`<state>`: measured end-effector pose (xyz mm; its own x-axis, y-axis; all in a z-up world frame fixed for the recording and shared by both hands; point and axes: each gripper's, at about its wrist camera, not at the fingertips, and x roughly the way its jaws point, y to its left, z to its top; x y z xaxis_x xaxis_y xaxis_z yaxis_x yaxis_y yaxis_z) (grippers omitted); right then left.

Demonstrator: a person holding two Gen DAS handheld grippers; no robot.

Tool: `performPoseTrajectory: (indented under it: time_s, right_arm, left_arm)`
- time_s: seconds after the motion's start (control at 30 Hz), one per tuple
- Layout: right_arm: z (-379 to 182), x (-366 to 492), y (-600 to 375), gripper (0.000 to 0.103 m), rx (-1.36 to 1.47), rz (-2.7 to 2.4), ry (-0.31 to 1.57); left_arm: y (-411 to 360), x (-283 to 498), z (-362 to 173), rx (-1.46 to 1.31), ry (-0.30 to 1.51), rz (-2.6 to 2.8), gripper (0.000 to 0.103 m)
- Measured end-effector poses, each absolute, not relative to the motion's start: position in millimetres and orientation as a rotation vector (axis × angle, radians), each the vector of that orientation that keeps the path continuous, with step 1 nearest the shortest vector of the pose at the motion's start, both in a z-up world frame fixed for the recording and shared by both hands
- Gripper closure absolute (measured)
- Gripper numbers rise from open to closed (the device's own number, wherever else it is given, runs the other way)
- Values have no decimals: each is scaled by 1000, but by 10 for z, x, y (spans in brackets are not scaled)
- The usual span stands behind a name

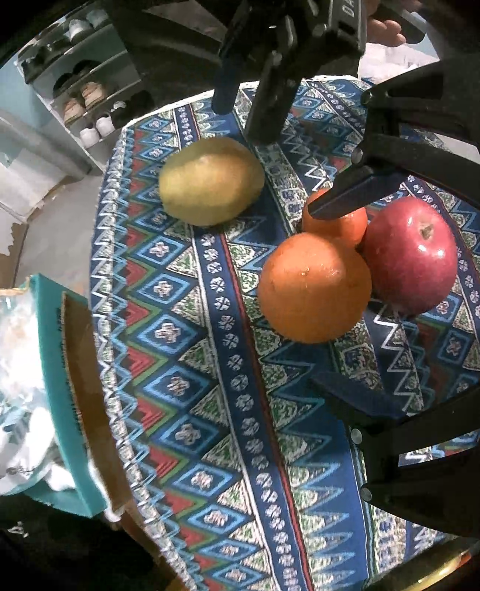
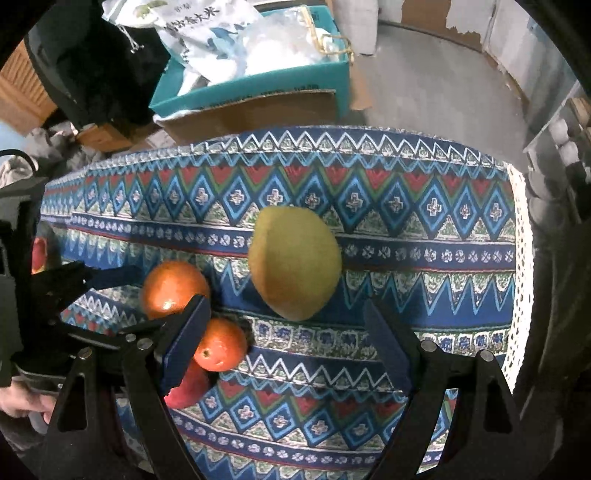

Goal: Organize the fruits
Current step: 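Grasp the large orange with the left tool while the right tool grasps the yellow-green mango, then lift and carry the orange with the left tool while the right tool carries the mango toward the bowl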

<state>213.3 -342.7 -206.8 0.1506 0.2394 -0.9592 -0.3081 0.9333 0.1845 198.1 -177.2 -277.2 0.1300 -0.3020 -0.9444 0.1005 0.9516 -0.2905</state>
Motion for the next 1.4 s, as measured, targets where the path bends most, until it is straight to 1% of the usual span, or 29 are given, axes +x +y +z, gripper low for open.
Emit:
performPoseTrajectory:
  time_s: [0.07,0.13,0.2,0.3,0.47,0.77,0.83,0.87,0.97,1.23,1.4]
  right_arm:
    - [-2101,2153,-3450,18,-45,389,1371]
    - [-2124,2174,-3457,18,-37,390,1373]
    - [-2147,2193,-3439,18,-29,396,1371]
    - [-2181,2235,-3392,18,-22,405,1370]
    - [-2271,2316,-3296,18,-47,405,1371]
    - [-2490,2452,-3217,18,-86,396,1400]
    - [-2549,2471,-3192,20,-99,389,1407]
    - [-2582,2477,-3174,25,-98,390,1414]
    - [-2624,2494,-3143,34,-116,374,1417]
    - [-2595,2434,-3173,36,-116,370,1427]
    - [-2462,2305,-3084,36,-127,389,1392]
  left_arm:
    - [-1761,1992,-2833,-187,1420,-302,18]
    - [-1750,1984,-2881,-208,1421,-327,31]
    - [-1739,1979,-2908,-248,1425,-359,37]
    - [-1737,1957,-2894,-243,1413,-362,38]
    - [-1704,1931,-2794,-133,1365,-315,38]
    - [-1375,2017,-2738,-124,1330,-252,38]
    - [-1304,2018,-2740,-132,1330,-241,38]
    - [-1267,2010,-2737,-132,1329,-237,38]
    - [-1222,2015,-2725,-130,1326,-227,38]
    - [-1201,1994,-2614,-133,1304,-217,38]
    - [-1128,1914,-2488,-136,1273,-203,38]
